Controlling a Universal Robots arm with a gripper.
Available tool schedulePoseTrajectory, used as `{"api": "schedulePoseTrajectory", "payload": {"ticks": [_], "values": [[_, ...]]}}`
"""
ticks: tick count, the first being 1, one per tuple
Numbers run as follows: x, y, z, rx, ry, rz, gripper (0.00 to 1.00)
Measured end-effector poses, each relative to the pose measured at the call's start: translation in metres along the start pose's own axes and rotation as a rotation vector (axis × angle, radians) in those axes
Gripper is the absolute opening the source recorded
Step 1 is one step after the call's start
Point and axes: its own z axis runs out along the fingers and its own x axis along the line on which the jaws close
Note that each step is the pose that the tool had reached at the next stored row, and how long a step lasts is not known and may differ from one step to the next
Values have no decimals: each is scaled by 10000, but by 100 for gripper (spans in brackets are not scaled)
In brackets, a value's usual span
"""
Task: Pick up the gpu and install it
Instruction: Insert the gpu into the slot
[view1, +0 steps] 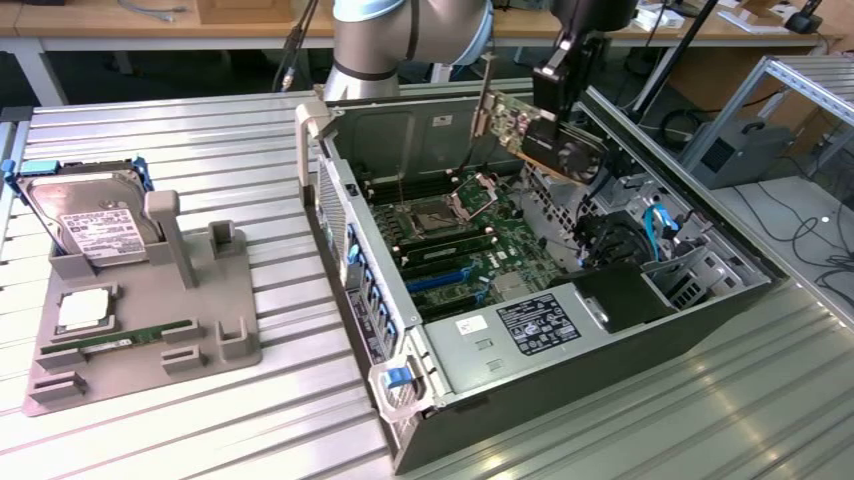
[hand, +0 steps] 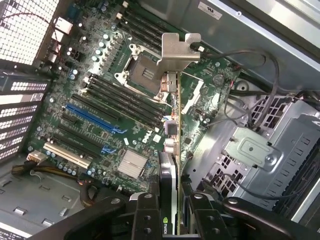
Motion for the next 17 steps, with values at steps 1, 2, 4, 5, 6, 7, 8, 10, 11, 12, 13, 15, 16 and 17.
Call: {"api": "schedulePoseTrajectory", "payload": {"ticks": [1, 2, 4, 5, 6, 7, 8, 10, 11, 12, 13, 15, 16, 17], "values": [[0, 0, 0, -3, -10, -103, 27], [0, 0, 1, -8, -25, -248, 27], [0, 0, 2, -18, -53, -533, 27], [0, 0, 2, -22, -66, -662, 27], [0, 0, 2, -25, -76, -757, 27], [0, 0, 3, -31, -93, -927, 27], [0, 0, 3, -34, -103, -1035, 27], [0, 0, 4, -44, -133, -1336, 27], [0, 0, 4, -48, -145, -1454, 27], [0, 0, 5, -52, -158, -1587, 27], [0, 0, 5, -57, -173, -1732, 27], [0, 1, 6, -69, -208, -2082, 27], [0, 1, 6, -74, -222, -2224, 27], [0, 1, 6, -76, -229, -2295, 27]]}}
